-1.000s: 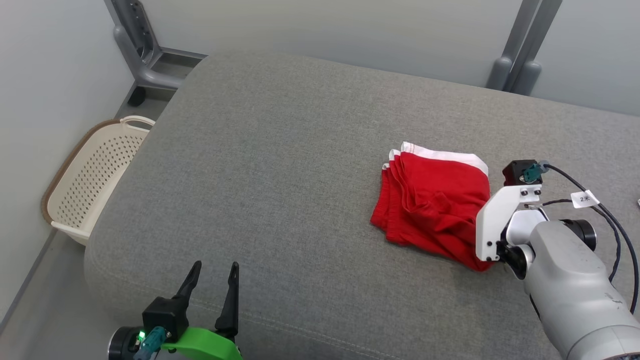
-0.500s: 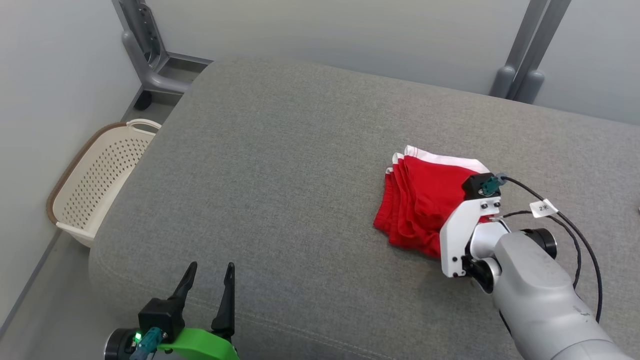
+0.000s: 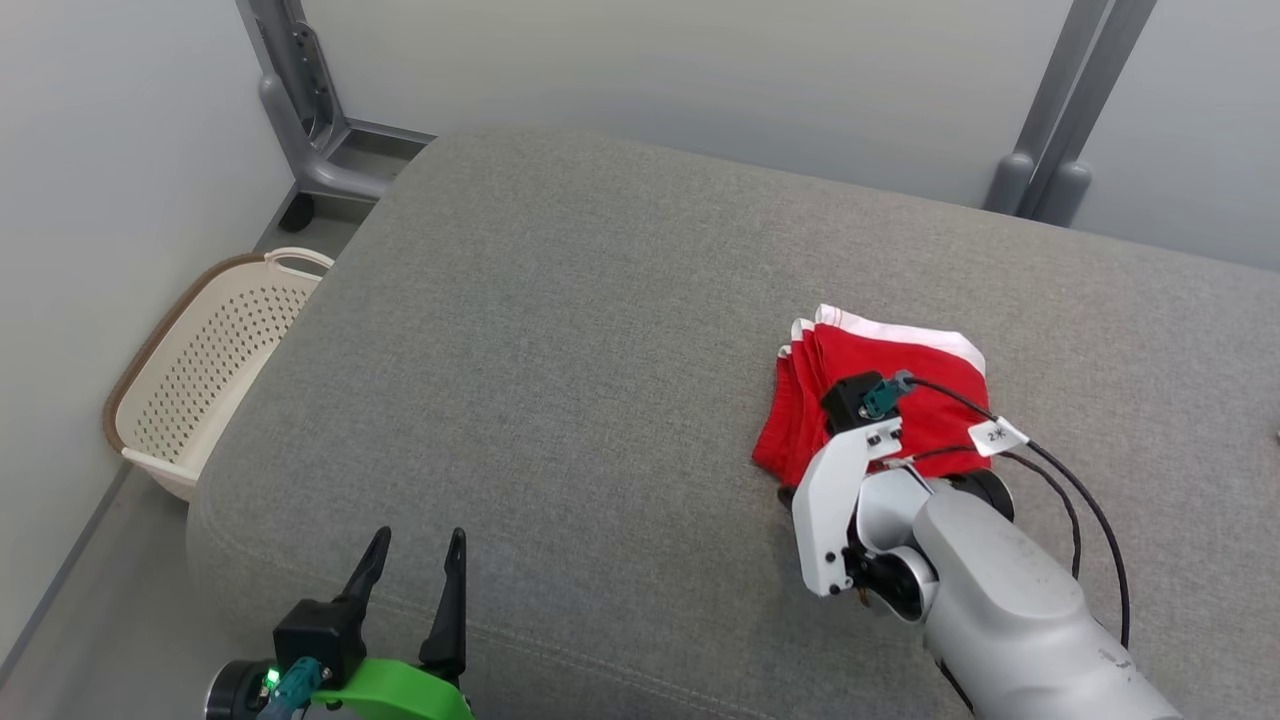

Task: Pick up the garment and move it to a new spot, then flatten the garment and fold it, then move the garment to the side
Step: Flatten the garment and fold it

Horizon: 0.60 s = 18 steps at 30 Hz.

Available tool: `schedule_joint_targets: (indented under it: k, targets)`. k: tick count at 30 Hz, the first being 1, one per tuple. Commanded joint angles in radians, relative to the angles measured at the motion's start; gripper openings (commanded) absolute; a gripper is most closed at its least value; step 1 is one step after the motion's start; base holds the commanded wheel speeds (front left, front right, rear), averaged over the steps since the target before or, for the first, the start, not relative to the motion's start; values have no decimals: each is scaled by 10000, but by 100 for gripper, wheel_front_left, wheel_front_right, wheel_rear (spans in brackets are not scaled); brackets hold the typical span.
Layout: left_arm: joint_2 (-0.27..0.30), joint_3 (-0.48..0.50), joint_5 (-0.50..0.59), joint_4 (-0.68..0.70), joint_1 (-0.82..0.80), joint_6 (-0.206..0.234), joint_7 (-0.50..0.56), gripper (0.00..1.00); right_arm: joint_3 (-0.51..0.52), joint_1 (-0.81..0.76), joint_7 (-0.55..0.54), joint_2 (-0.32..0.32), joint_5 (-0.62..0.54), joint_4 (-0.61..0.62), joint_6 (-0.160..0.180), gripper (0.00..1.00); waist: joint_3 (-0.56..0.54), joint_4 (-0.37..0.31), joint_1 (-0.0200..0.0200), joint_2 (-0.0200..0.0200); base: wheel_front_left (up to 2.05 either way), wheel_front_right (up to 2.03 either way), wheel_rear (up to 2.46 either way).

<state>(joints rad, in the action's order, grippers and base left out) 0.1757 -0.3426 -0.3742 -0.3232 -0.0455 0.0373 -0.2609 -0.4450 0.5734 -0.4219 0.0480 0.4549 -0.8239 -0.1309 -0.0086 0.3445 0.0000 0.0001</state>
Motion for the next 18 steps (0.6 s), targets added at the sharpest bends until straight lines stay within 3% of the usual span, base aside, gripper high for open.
schedule_joint_targets:
  k: [1, 10, 18]
  targets:
    - [85, 35, -49, 39, 119, 71, -33, 100, 119, 122, 100, 53, -1, 236, 6, 0, -27, -25, 0, -1, 0, 0, 0]
    - [110, -22, -93, 159, 172, 129, -36, 100, 1686, 598, 420, 786, -1212, 552, 6, 0, -26, -152, 0, -1, 0, 0, 0]
    - [-66, -176, -63, 213, 34, 106, -39, 100, 2837, 405, 674, 731, -2414, -38, 4, 0, 289, -115, 0, -1, 0, 0, 0]
